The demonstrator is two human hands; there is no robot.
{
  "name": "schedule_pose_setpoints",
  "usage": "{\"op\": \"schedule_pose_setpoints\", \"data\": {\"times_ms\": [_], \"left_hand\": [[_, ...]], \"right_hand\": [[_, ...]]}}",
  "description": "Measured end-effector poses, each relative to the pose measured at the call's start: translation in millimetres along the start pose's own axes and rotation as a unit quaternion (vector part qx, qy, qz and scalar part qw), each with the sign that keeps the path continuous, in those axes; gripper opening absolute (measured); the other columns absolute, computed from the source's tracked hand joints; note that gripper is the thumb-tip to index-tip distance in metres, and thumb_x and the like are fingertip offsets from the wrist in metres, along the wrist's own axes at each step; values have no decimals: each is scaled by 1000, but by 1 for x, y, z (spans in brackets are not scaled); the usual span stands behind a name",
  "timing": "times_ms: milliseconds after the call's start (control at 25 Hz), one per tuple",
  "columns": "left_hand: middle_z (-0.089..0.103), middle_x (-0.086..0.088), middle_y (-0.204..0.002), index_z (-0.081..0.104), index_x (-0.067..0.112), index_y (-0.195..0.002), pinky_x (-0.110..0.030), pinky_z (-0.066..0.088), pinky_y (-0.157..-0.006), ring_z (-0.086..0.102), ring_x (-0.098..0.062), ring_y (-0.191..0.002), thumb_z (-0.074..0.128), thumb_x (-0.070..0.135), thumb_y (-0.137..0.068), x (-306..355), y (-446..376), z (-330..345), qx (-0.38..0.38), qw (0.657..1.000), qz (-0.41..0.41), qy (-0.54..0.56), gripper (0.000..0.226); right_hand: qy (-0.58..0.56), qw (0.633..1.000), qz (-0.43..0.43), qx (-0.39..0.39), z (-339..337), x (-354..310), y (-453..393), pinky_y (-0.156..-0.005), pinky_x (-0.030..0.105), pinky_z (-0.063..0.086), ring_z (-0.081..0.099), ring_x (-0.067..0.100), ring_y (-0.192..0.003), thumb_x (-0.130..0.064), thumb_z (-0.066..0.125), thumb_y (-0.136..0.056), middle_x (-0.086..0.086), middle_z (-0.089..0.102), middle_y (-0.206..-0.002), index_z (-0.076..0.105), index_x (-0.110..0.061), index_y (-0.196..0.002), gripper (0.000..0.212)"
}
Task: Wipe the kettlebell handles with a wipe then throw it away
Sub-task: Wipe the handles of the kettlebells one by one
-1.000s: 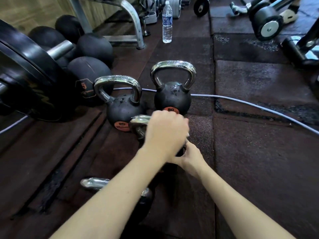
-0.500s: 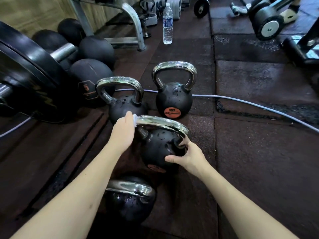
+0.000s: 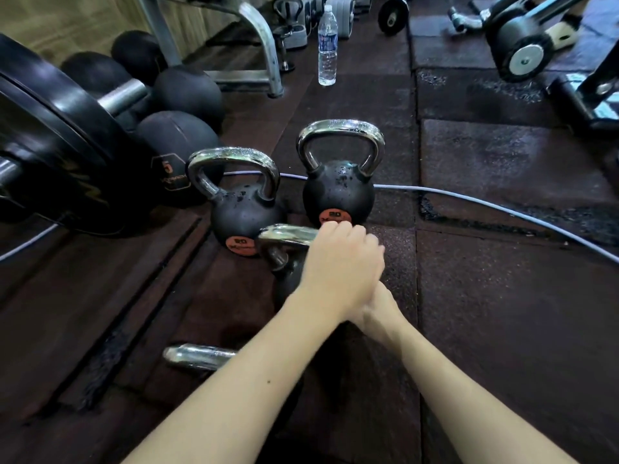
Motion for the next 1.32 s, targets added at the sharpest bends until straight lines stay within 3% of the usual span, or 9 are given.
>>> {"op": "schedule_pose_setpoints", "data": {"times_ms": [240, 400, 480, 560, 680, 800, 920, 1040, 1320], "left_hand": [[63, -5, -75, 63, 17, -84, -39, 40, -57, 59, -32, -67, 45, 20, -94, -34, 4, -5, 2, 999, 13, -29, 21], [63, -9, -74, 65, 5, -94, -41, 50, -55, 59, -35, -62, 69, 6, -80, -107, 24, 1, 27, 993, -116, 15, 15], [56, 4, -71, 67, 6, -98, -40, 51, -67, 56, -24, -67, 59, 19, -97, -146, 40, 13, 38, 938, -274, 209, 15], [48, 11, -71, 61, 17, -95, -26, 43, -67, 46, -9, -65, 38, 34, -108, -169, 59, 39, 26, 835, -418, 358, 32], [45, 15, -74, 52, 23, -98, -13, 33, -61, 40, 3, -66, 33, 39, -108, -170, 71, 49, 22, 800, -462, 382, 27], [43, 18, -76, 50, 26, -101, -11, 32, -63, 38, 6, -68, 33, 39, -108, -168, 67, 42, 1, 821, -449, 353, 22], [41, 18, -75, 55, 20, -98, -13, 33, -63, 36, 5, -67, 33, 23, -108, -148, 47, 9, -6, 902, -354, 249, 25], [55, 0, -74, 63, 15, -84, -39, 49, -59, 52, -22, -64, 38, 13, -96, -103, 27, -4, -16, 975, -181, 126, 28], [60, 0, -91, 65, 19, -97, -41, 42, -91, 54, -26, -89, 40, 41, -102, -40, 19, -7, 8, 994, -92, 62, 34]], "right_hand": [[-25, 999, 26, -10, 1, 7, -2, -87, 20, 52, 66, -3, -97, -47, 96, -50, -17, 73, -98, 65, -37, -111, 69], [-36, 999, 25, -5, -2, 5, -2, -73, 0, 41, 61, -17, -92, -38, 98, -53, -23, 69, -97, 65, -42, -104, 60], [-38, 999, 23, -12, -2, 4, -1, -71, -3, 40, 58, -23, -91, -36, 98, -55, -27, 71, -95, 65, -42, -104, 60], [-40, 999, 23, -23, -2, 1, -1, -73, -3, 41, 59, -22, -95, -36, 98, -55, -38, 67, -100, 65, -41, -111, 65], [-38, 998, 21, -34, -4, -7, 0, -77, -1, 43, 59, -21, -98, -35, 97, -56, -44, 64, -103, 65, -43, -116, 69], [-37, 998, 40, -44, -4, -7, 2, -76, 1, 42, 54, -29, -94, -32, 97, -55, -53, 58, -98, 64, -45, -117, 71], [-31, 997, 53, -37, -3, -5, 1, -82, 10, 47, 54, -30, -93, -39, 97, -47, -54, 58, -98, 63, -40, -124, 84], [-37, 997, 58, -25, -3, 4, 2, -88, 16, 52, 58, -25, -94, -39, 97, -45, -50, 61, -100, 64, -38, -123, 84], [11, 999, 37, -17, -1, -3, 4, -69, 1, 43, 62, -14, -94, -48, 92, -53, -26, 72, -100, 59, -46, -122, 77]]}}
Point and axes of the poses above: each hand's wrist, its own y-axis away from the middle knuckle, its own z-axis out of the palm, x = y × z, the point moved 10 cm from there along -y, towards the middle knuckle
